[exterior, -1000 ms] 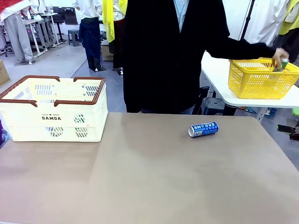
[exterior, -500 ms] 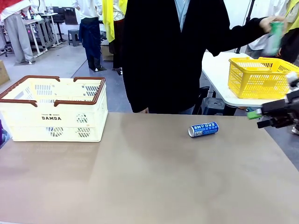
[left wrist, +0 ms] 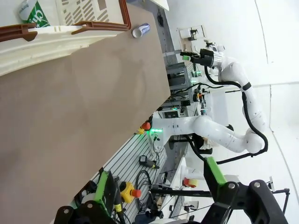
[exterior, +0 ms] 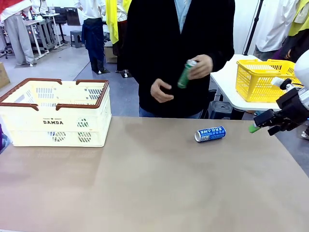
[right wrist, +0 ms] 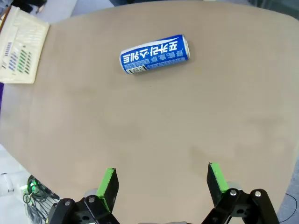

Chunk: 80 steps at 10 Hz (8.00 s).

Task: Place the drinks into the Shopping basket.
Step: Pick up one drink and place it into the Shopping basket.

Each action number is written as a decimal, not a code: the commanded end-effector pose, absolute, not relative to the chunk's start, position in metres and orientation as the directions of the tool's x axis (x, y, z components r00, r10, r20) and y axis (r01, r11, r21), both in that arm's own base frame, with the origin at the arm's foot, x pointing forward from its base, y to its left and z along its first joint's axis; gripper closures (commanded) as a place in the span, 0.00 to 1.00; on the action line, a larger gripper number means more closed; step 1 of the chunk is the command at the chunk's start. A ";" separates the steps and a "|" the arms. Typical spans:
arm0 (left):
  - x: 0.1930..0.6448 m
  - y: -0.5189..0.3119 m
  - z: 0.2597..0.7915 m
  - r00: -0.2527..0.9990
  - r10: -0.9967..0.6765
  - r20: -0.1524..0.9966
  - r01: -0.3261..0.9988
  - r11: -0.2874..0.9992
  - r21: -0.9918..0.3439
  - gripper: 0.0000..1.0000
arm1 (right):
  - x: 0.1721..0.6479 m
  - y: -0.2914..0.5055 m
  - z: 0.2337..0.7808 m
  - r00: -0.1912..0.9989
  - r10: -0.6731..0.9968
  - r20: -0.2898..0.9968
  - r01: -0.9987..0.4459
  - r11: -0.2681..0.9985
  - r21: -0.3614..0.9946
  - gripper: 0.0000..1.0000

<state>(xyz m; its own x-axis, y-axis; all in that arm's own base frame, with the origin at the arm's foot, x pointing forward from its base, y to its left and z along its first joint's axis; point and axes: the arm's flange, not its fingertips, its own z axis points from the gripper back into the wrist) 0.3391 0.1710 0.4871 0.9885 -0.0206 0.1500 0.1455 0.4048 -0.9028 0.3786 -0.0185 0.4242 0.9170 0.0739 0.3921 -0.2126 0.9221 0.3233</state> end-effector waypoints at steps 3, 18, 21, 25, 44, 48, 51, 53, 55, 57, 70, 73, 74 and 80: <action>0.335 0.171 0.488 0.989 -0.028 0.145 0.143 0.403 -0.904 0.00 | 0.441 0.006 0.418 0.911 0.152 0.383 -0.271 0.920 0.281 0.00; 0.335 0.171 0.488 0.989 -0.028 0.145 0.143 0.403 -0.904 0.00 | 0.344 -0.206 0.403 0.903 -0.116 0.413 -0.268 0.599 0.755 0.00; 0.335 0.171 0.488 0.989 -0.028 0.145 0.143 0.403 -0.904 0.00 | 0.384 -0.145 0.414 0.886 -0.015 0.464 -0.311 0.723 0.617 0.00; 0.335 0.171 0.488 0.989 -0.028 0.145 0.143 0.403 -0.904 0.00 | 0.481 -0.006 0.417 0.947 0.142 0.289 -0.234 0.920 0.315 0.00; 0.335 0.171 0.488 0.989 -0.028 0.145 0.143 0.403 -0.904 0.00 | 0.568 0.093 0.375 0.024 0.996 0.089 -0.996 0.016 0.091 0.00; 0.335 0.171 0.488 0.989 -0.028 0.145 0.143 0.403 -0.904 0.00 | 0.565 0.094 0.368 -0.017 0.995 0.096 -0.999 -0.021 0.043 0.00; 0.335 0.171 0.488 0.989 -0.028 0.145 0.143 0.403 -0.904 0.00 | 0.587 0.092 0.327 -0.152 0.979 0.135 -0.986 -0.140 -0.094 0.00; 0.335 0.171 0.488 0.989 -0.028 0.145 0.143 0.403 -0.904 0.00 | 0.600 0.097 0.304 -0.174 0.979 0.110 -0.977 -0.158 -0.140 0.00; 0.335 0.171 0.488 0.989 -0.028 0.145 0.143 0.403 -0.904 0.00 | 0.610 0.109 0.290 -0.219 0.972 0.085 -0.970 -0.207 -0.129 0.00; 0.335 0.171 0.488 0.989 -0.028 0.145 0.143 0.403 -0.904 0.00 | 0.613 0.113 0.284 -0.231 0.967 0.105 -0.970 -0.221 -0.098 0.00; 0.335 0.171 0.488 0.989 -0.028 0.145 0.143 0.403 -0.904 0.00 | 0.550 0.130 0.331 0.220 0.975 0.020 -0.959 0.212 0.188 1.00; 0.335 0.171 0.488 0.989 -0.028 0.145 0.143 0.403 -0.904 0.00 | 0.459 0.112 0.364 0.526 0.850 -0.026 -0.813 0.512 0.276 1.00; 0.335 0.171 0.488 0.989 -0.028 0.145 0.143 0.403 -0.904 0.00 | 0.429 0.097 0.368 0.643 0.765 0.017 -0.737 0.613 0.285 1.00; 0.335 0.171 0.488 0.989 -0.028 0.145 0.143 0.403 -0.904 0.00 | 0.411 0.074 0.359 0.715 0.699 0.028 -0.652 0.651 0.389 1.00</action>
<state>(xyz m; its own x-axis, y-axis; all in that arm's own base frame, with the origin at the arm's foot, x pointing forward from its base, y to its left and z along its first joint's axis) 0.3388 0.1713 0.4869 0.9888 -0.0211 0.1477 0.1436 0.4037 -0.9036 0.3996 0.0694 0.3512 0.7368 0.6743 0.0496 -0.6323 0.6611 0.4039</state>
